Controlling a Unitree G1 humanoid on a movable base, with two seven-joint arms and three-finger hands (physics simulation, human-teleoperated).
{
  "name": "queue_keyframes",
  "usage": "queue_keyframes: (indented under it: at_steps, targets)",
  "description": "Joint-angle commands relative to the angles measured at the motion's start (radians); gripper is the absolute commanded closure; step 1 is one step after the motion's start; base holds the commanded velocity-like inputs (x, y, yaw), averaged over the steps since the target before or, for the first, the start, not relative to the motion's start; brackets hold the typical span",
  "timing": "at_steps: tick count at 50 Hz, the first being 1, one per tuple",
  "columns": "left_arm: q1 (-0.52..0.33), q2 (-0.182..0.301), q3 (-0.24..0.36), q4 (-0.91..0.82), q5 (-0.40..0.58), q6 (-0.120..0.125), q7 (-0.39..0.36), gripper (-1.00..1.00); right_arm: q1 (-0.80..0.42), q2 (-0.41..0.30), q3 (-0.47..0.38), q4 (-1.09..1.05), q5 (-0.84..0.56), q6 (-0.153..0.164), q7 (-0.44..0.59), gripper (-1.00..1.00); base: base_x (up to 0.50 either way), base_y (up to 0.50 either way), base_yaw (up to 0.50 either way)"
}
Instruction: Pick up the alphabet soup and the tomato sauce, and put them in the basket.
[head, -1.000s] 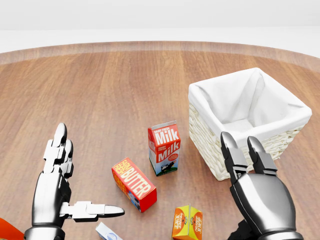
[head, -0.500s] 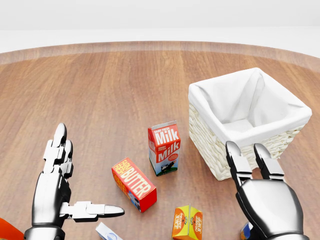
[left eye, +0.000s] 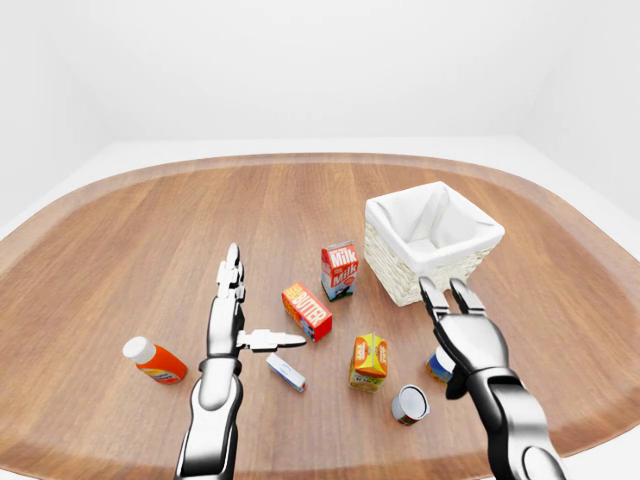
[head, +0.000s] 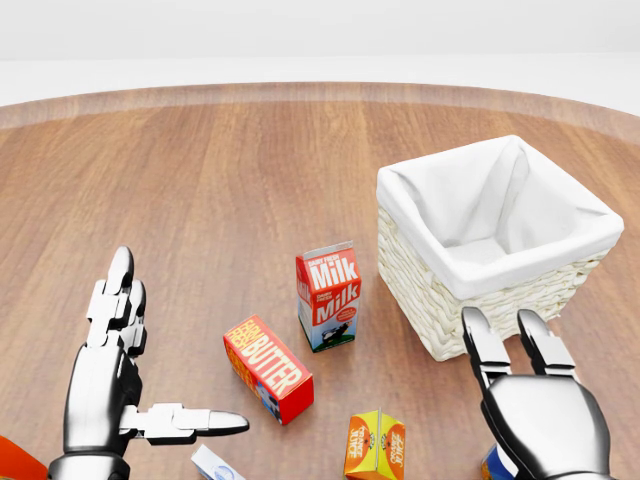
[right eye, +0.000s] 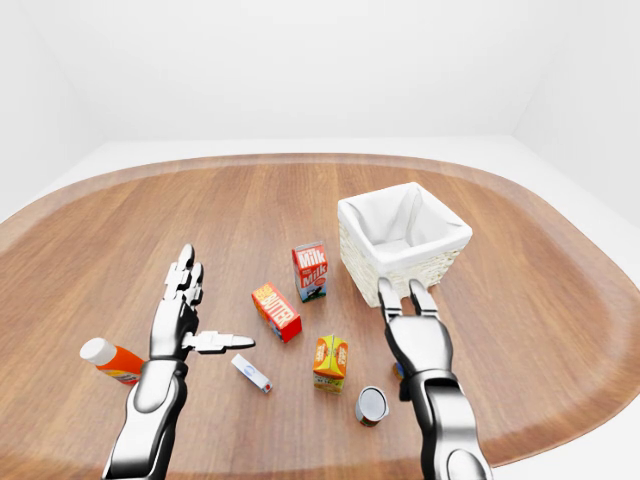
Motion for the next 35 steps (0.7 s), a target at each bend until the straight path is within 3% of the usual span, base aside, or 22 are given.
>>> queue_keyframes:
  at_steps: [1, 35]
  targets:
    - [0.002, -0.001, 0.003, 0.003, -0.018, 0.000, -0.009, -1.00, -0.001, -0.010, -0.005, 0.089, -0.021, 0.001, -0.048, -1.00, 0.00, 0.00, 0.00]
    - [-0.002, 0.000, 0.005, -0.003, -0.019, 0.000, -0.009, -1.00, -0.013, -0.040, -0.039, 0.178, -0.025, 0.019, -0.082, -1.00, 0.00, 0.00, 0.00]
